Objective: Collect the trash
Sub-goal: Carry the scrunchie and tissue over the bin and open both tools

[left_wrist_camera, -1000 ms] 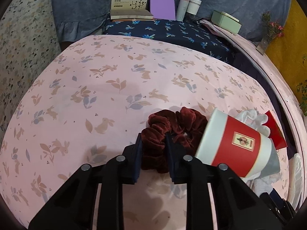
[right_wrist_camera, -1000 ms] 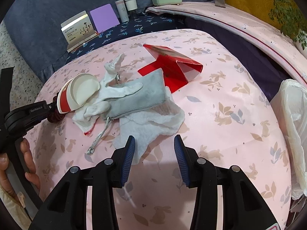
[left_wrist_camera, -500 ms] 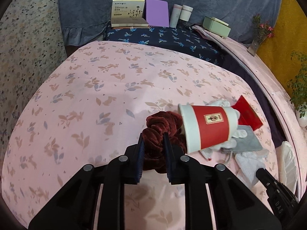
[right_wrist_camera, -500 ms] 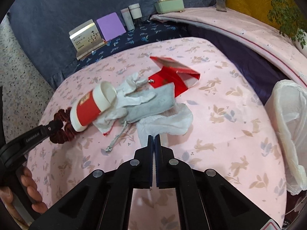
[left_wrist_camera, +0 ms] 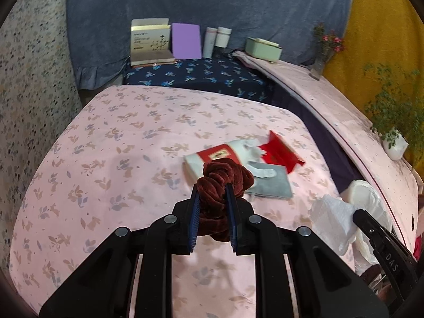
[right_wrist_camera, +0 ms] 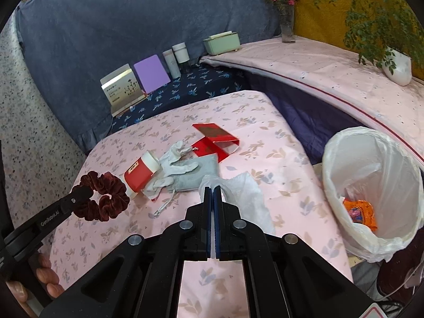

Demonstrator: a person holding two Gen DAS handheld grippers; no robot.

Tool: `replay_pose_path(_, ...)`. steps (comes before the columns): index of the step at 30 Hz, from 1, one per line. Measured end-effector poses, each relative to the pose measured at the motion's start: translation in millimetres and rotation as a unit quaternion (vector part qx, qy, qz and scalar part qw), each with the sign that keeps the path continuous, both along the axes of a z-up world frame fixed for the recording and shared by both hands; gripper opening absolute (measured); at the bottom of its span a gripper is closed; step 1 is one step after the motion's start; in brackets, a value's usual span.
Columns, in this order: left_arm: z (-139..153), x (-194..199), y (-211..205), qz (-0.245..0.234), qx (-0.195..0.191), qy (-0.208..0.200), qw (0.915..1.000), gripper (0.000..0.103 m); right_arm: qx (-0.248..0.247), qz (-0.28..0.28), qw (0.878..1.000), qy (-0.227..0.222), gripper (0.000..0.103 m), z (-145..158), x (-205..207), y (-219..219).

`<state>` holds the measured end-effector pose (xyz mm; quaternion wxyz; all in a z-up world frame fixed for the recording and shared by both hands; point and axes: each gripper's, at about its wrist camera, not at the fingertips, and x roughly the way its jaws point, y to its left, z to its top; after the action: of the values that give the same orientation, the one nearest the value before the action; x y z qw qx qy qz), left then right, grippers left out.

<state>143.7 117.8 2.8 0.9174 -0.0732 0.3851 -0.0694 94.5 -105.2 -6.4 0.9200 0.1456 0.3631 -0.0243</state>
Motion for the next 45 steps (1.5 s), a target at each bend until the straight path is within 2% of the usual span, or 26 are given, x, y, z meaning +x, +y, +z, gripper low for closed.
replay_pose_path(12,24,-42,-86,-0.084,0.023,-0.028,0.9959,0.018,0.012,-0.045,0.998,-0.035,0.002,23,-47,-52)
replay_pose_path(22,27,-61,-146,-0.141,0.040,-0.037,0.9885,0.018,0.023,-0.091,0.994,-0.047,0.002,26,-75,-100)
replay_pose_path(35,22,-72,-223,-0.209,0.066,-0.039,0.9749,0.018,0.037,-0.150,0.986,-0.056,0.002,21,-102,-162)
replay_pose_path(45,6,-71,-280,-0.262,0.083,-0.028,0.9609,0.018,0.051,-0.201,0.977,-0.046,0.002,6,-116,-209)
